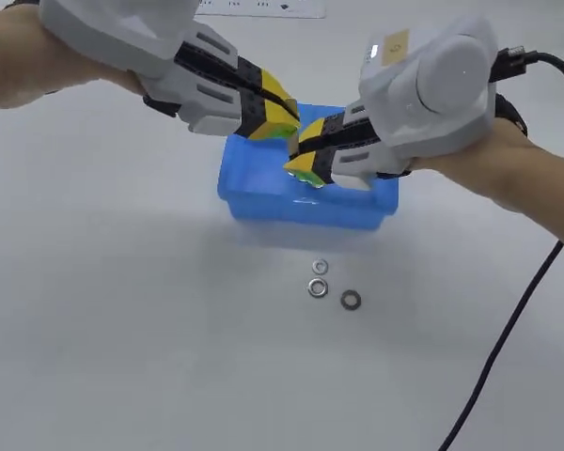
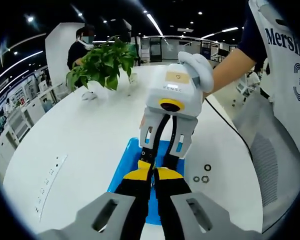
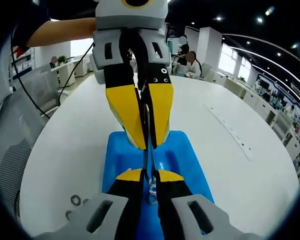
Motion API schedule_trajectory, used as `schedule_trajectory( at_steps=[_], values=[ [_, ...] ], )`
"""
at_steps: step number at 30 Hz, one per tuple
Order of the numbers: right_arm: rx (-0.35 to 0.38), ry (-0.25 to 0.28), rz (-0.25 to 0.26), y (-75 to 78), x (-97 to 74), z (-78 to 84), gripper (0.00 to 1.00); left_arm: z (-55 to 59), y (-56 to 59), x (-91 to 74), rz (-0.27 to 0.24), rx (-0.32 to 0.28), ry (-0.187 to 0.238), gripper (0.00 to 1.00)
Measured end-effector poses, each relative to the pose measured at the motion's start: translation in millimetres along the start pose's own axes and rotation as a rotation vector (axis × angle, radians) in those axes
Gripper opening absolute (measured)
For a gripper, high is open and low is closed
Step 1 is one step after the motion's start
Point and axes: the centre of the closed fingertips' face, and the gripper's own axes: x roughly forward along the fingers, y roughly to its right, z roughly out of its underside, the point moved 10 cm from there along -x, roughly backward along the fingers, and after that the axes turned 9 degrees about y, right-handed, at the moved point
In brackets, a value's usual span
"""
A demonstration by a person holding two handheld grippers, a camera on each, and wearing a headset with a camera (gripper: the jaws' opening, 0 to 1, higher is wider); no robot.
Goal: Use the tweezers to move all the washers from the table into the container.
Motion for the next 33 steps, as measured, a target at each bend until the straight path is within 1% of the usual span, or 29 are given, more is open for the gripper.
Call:
schedule_trajectory(
  at_steps=[3,8,11,16,19,20,22,26,31,33],
  values=[
    [0.005,-0.005,-0.002,-1.0,0.2,2.1,0.1,2.6,-0.6,1.5,0.002,-0.001,-0.002,0.07],
    [0.007,-0.014,-0.009,-1.6,1.8,4.4,0.1,6.2,1.5,2.0,-0.001,-0.016,0.004,0.07],
    [-0.012,-0.014,-0.011,-2.3,3.0,3.0,0.1,6.0,3.2,0.0,-0.009,-0.027,0.013,0.07],
    [0.001,-0.014,-0.011,-0.4,5.0,3.6,0.11,6.2,5.3,-1.2,-0.013,-0.033,0.012,0.07],
    [-0.006,-0.023,-0.016,-1.4,5.4,3.3,0.11,6.6,6.0,-1.3,-0.012,-0.042,0.011,0.07],
    [-0.008,-0.023,-0.014,-1.7,5.4,2.8,0.12,6.7,7.0,-1.3,-0.009,-0.057,0.016,0.07],
    [-0.016,-0.022,-0.012,-2.0,4.7,1.8,0.12,6.6,6.9,-1.7,-0.016,-0.054,0.016,0.07],
    [-0.01,-0.011,-0.013,-2.0,3.5,-0.1,0.12,4.9,8.6,-2.8,-0.018,-0.045,0.002,0.07],
    [-0.021,0.001,-0.012,-3.8,-0.6,-6.0,0.12,-3.4,13.2,-7.9,-0.017,-0.013,0.01,0.07],
    [-0.029,0.009,-0.01,-5.1,-3.7,-10.1,0.12,-6.4,14.8,-10.5,-0.018,-0.011,0.014,0.07]
  ],
)
